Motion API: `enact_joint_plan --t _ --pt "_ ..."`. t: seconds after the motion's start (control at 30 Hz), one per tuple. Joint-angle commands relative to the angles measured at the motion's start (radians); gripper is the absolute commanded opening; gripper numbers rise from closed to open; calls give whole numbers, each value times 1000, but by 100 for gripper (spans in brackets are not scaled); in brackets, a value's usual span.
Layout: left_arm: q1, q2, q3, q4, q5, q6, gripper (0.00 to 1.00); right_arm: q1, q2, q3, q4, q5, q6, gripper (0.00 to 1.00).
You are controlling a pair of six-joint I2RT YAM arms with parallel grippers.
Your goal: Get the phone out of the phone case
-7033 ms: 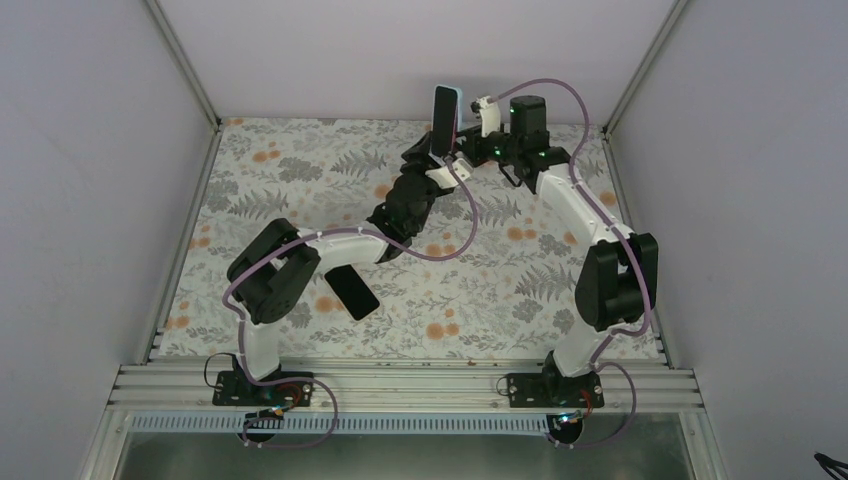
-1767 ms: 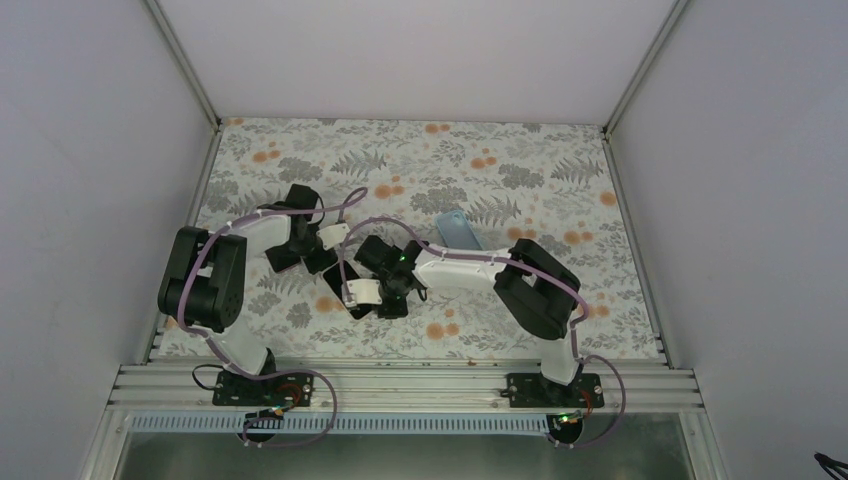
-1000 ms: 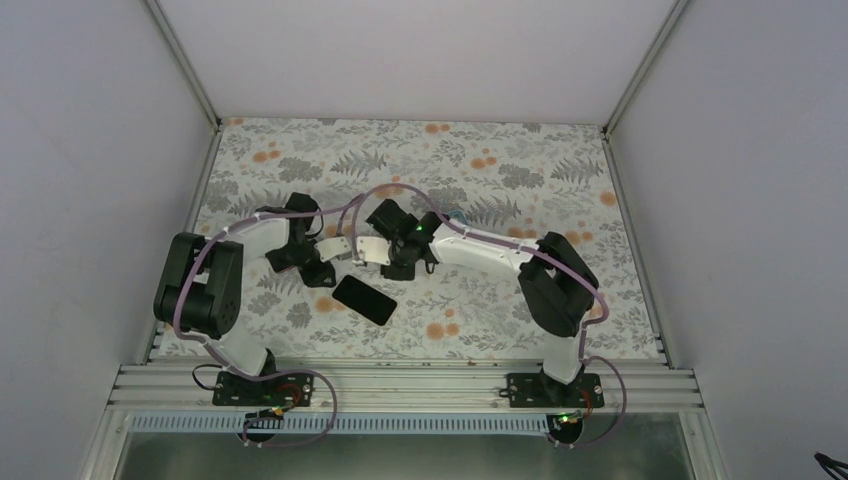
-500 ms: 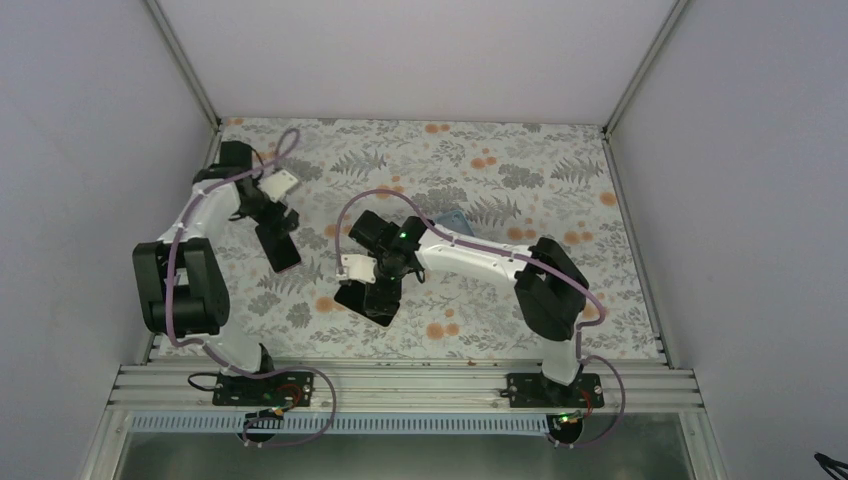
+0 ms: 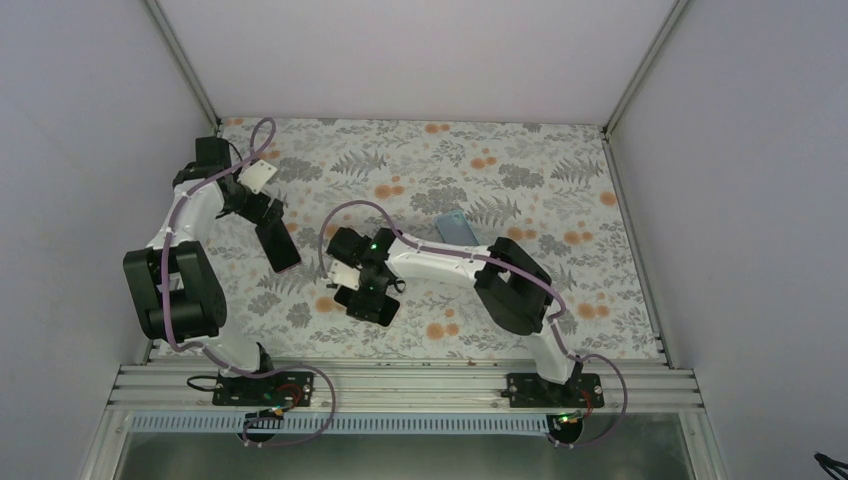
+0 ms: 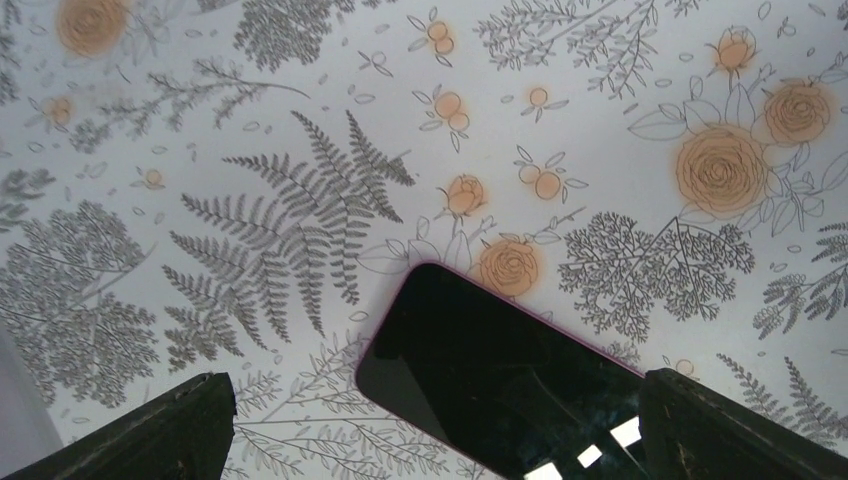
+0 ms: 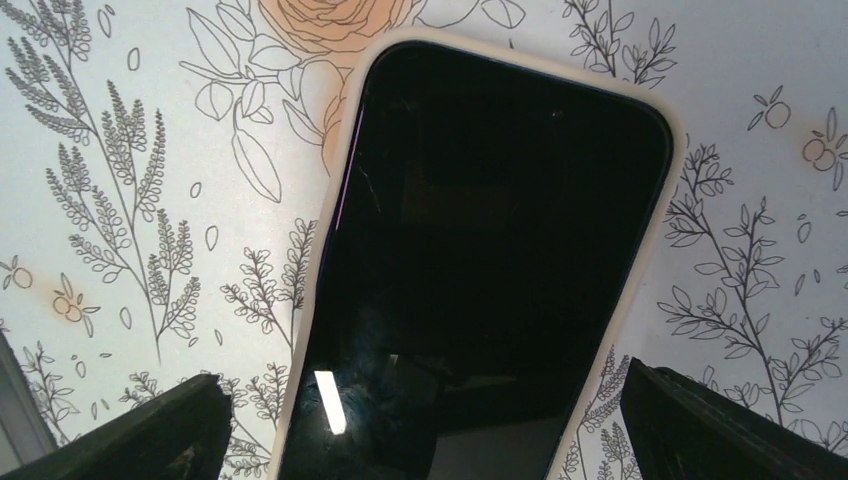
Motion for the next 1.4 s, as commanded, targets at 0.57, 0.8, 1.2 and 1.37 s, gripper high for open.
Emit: enact_joint_plan --t 0.57,0.8,1.2,1.37 --pt "30 -30 -55 54 31 -30 100 18 38 -28 16 -24 56 100" --pt "33 -31 -73 71 39 -41 100 12 89 -53 41 115 51 100" --pt "29 -73 -67 7 405 -80 100 -16 17 -177 131 211 -11 60" --pt "27 -29 -45 -80 599 -61 100 -26 -63 -179 169 274 -27 56"
